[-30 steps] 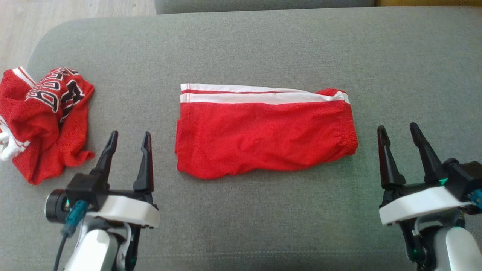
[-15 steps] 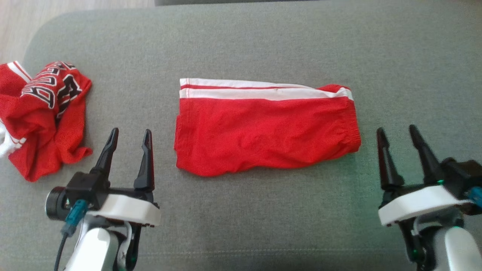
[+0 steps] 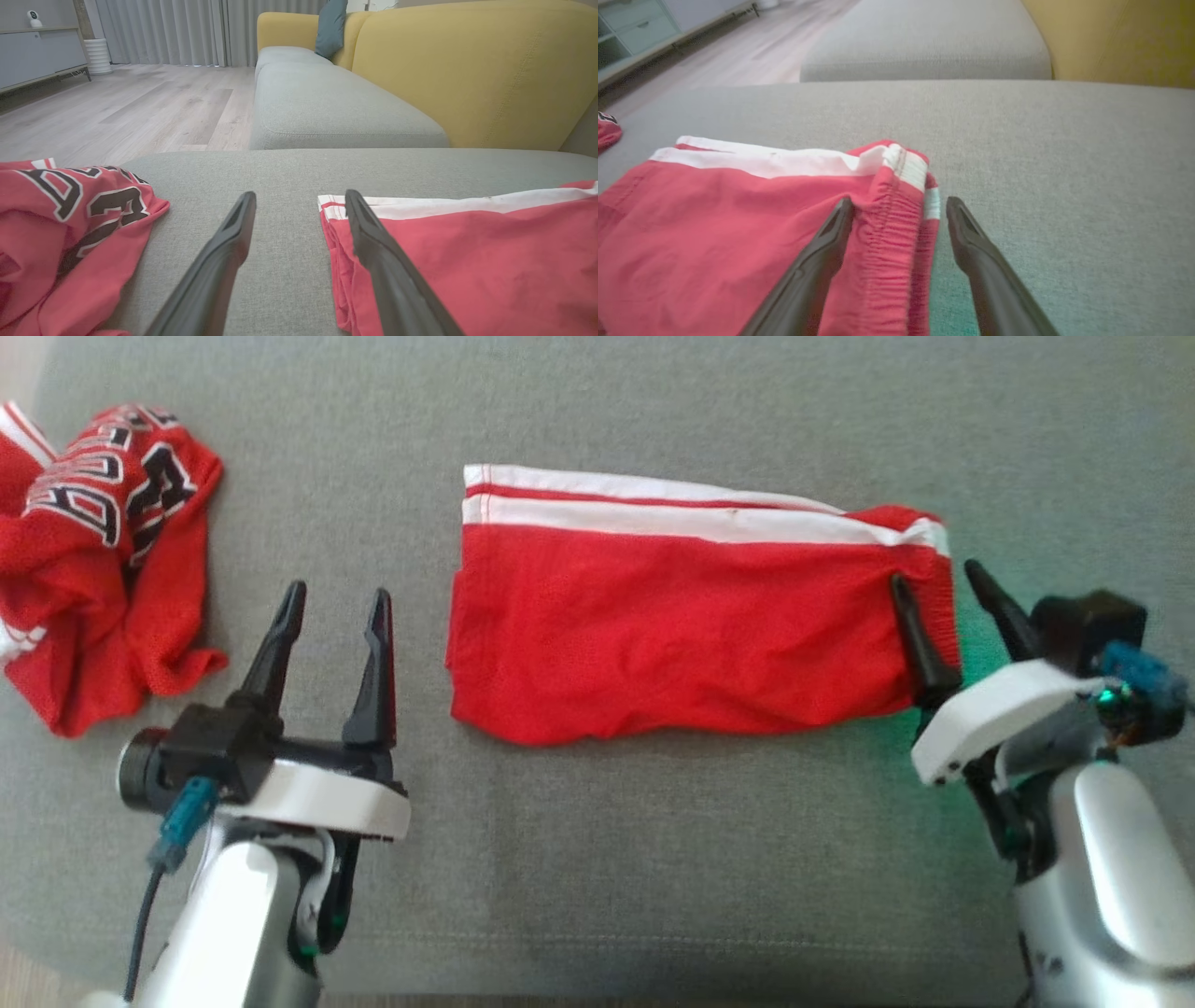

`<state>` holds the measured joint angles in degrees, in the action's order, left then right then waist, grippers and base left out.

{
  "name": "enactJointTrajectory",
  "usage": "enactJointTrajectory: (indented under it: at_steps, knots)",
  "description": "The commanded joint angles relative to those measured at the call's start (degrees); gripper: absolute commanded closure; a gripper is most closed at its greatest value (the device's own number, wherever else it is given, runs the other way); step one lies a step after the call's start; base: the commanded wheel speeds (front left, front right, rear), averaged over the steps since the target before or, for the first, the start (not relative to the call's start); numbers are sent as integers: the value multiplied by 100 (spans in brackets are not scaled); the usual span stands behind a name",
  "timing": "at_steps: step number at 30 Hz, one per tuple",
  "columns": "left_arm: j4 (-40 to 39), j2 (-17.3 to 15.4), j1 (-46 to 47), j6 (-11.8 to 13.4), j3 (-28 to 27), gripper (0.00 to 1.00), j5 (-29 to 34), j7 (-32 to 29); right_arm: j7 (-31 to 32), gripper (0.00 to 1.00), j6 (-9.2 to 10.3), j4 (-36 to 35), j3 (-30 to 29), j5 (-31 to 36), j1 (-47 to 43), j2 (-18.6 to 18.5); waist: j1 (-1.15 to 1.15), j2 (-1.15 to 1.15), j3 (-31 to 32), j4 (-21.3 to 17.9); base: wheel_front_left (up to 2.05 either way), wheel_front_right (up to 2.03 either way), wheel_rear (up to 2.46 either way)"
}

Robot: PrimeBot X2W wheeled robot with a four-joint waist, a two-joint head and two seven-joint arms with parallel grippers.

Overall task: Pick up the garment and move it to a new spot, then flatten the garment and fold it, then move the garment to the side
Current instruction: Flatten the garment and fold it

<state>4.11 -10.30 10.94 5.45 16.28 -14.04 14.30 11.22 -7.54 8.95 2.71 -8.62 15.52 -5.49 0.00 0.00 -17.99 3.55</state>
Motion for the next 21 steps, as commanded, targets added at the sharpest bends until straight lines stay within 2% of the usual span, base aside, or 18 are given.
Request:
enactJointTrajectory:
  at_steps: [1,9,14,15,16,18,21]
  knots:
    - [-134,-34,267,-51,-251,0,69,70,73,0,5,-21,76,-62,224,-94,0,0,-155,89,0,0,0]
    - [-16,29,522,-251,-356,0,234,70,488,0,5,644,44,-516,623,-191,0,0,-355,163,0,0,0]
    - [2,87,579,-320,-406,0,308,70,838,0,5,827,127,-821,748,-263,0,0,-407,162,0,0,0]
    - [6,105,583,-335,-415,0,325,70,932,22,5,851,156,-905,765,-279,0,0,-412,161,0,0,0]
    - [12,121,586,-350,-426,0,341,70,1016,54,5,861,190,-1002,780,-294,0,0,-419,158,0,0,0]
    - [22,156,592,-385,-447,0,368,70,1125,100,5,841,266,-1182,790,-342,0,0,-426,159,0,0,0]
    - [45,203,591,-435,-490,0,398,70,1114,100,5,751,315,-1370,755,-437,0,0,-411,157,0,0,0]
